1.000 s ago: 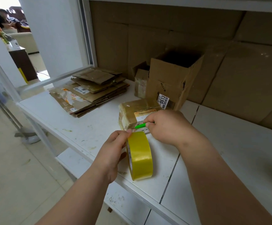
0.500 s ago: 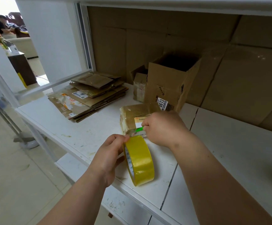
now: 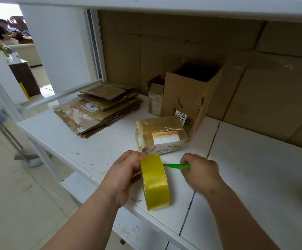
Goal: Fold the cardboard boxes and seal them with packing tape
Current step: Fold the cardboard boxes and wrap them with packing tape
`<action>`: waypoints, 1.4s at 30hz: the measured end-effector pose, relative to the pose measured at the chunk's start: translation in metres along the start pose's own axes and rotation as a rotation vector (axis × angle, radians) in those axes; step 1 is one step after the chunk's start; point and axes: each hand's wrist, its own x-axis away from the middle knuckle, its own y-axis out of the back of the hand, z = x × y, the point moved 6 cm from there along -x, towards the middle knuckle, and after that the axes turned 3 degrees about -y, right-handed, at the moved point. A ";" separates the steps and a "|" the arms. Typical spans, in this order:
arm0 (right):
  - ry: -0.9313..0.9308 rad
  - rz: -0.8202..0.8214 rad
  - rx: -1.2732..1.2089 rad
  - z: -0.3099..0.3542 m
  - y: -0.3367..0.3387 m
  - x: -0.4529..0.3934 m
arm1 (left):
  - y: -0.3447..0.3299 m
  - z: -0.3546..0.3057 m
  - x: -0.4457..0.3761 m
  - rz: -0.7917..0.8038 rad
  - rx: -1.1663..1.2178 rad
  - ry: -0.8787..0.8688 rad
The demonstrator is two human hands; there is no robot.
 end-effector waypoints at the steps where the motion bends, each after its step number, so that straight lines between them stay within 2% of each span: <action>1: -0.001 -0.038 0.011 0.001 0.001 -0.001 | 0.000 0.000 0.000 0.000 -0.001 0.003; 2: -0.004 -0.084 -0.048 0.006 0.007 -0.001 | -0.001 0.000 0.000 0.004 -0.003 0.005; 4: -0.040 -0.094 -0.423 0.019 0.017 0.001 | -0.003 -0.002 0.001 0.012 -0.010 0.009; 6: -0.113 0.080 -0.928 0.041 0.015 0.004 | -0.004 -0.002 0.001 0.011 -0.012 0.016; 8: -0.172 0.267 -1.114 0.061 0.009 0.004 | -0.005 -0.002 0.002 0.019 -0.019 0.017; 10: -0.179 0.324 -1.145 0.071 0.007 0.005 | -0.006 -0.003 0.002 0.033 -0.033 0.013; 15: -0.268 0.317 -1.300 0.074 0.000 0.001 | -0.005 -0.006 0.003 0.051 -0.070 0.027; 19: -0.313 0.307 -1.324 0.075 -0.002 -0.001 | 0.002 -0.006 0.004 0.045 -0.159 0.049; 21: -0.331 0.304 -1.332 0.076 -0.003 -0.003 | 0.015 -0.013 0.002 -0.089 -0.274 -0.004; 23: -0.333 0.281 -1.330 0.076 -0.002 -0.004 | 0.031 -0.032 -0.001 -0.301 -0.473 -0.188; 24: -0.323 0.265 -1.327 0.076 -0.002 -0.005 | 0.033 -0.044 -0.003 -0.346 -0.567 -0.312; 25: -0.311 0.249 -1.323 0.075 -0.003 -0.006 | 0.028 -0.057 -0.006 -0.323 -0.627 -0.445; 28: -0.286 0.229 -1.329 0.076 -0.003 -0.007 | -0.008 -0.085 -0.022 -0.022 -0.882 -0.727; 29: -0.286 0.230 -1.337 0.077 -0.003 -0.007 | -0.020 -0.087 -0.029 0.067 -1.014 -0.745; 31: -0.297 0.217 -1.333 0.076 -0.003 -0.006 | -0.028 -0.085 -0.041 0.139 -1.222 -0.693; 33: -0.295 0.187 -1.320 0.073 -0.002 -0.006 | -0.023 -0.083 -0.051 0.109 -1.290 -0.655; 38: -0.301 0.121 -1.343 0.061 -0.001 -0.007 | -0.006 -0.084 -0.061 -0.054 -1.161 -0.692; 42: -0.326 0.103 -1.382 0.054 -0.004 -0.005 | -0.015 -0.081 -0.062 -0.019 -1.195 -0.776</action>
